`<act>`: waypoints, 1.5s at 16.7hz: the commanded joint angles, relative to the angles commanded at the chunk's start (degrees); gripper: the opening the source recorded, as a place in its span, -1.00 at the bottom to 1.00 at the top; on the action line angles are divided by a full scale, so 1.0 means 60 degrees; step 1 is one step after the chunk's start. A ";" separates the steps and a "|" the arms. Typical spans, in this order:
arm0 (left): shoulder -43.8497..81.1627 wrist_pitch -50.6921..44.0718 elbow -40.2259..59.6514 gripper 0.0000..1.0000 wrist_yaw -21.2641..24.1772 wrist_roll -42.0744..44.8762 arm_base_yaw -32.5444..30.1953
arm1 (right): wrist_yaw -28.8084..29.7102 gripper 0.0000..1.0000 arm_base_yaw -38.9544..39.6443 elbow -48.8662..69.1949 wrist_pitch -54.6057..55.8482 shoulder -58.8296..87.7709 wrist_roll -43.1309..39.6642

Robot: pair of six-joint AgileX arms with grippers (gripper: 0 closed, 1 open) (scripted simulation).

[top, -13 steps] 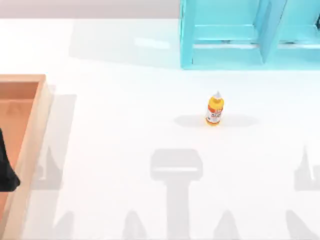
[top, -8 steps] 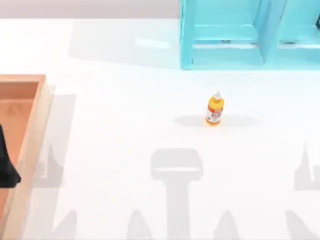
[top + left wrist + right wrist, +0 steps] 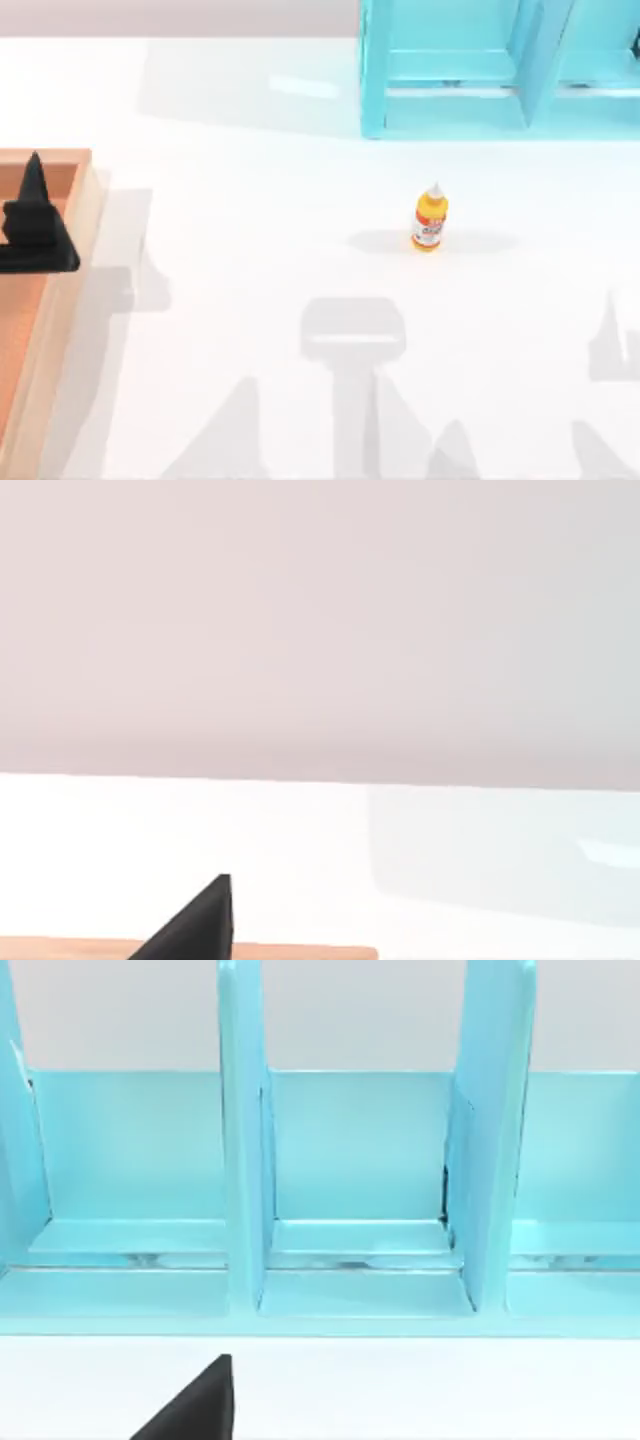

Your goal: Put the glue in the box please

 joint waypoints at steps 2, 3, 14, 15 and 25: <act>0.1782 0.0843 0.0846 1.00 -0.0827 -0.0144 -0.0868 | 0.0000 1.00 0.0000 0.0000 0.0000 0.0000 0.0000; 0.2721 0.1289 0.1293 1.00 -0.1262 -0.0224 -0.1325 | 0.0000 1.00 0.0000 0.0000 0.0000 0.0000 0.0000; 1.3437 0.6199 0.6235 1.00 -0.5999 -0.1194 -0.6281 | 0.0000 1.00 0.0000 0.0000 0.0000 0.0000 0.0000; 1.4269 0.6561 0.6601 1.00 -0.6343 -0.1266 -0.6649 | 0.0000 1.00 0.0000 0.0000 0.0000 0.0000 0.0000; 1.8359 0.8350 0.8420 1.00 -0.8012 -0.1607 -0.8477 | 0.0000 1.00 0.0000 0.0000 0.0000 0.0000 0.0000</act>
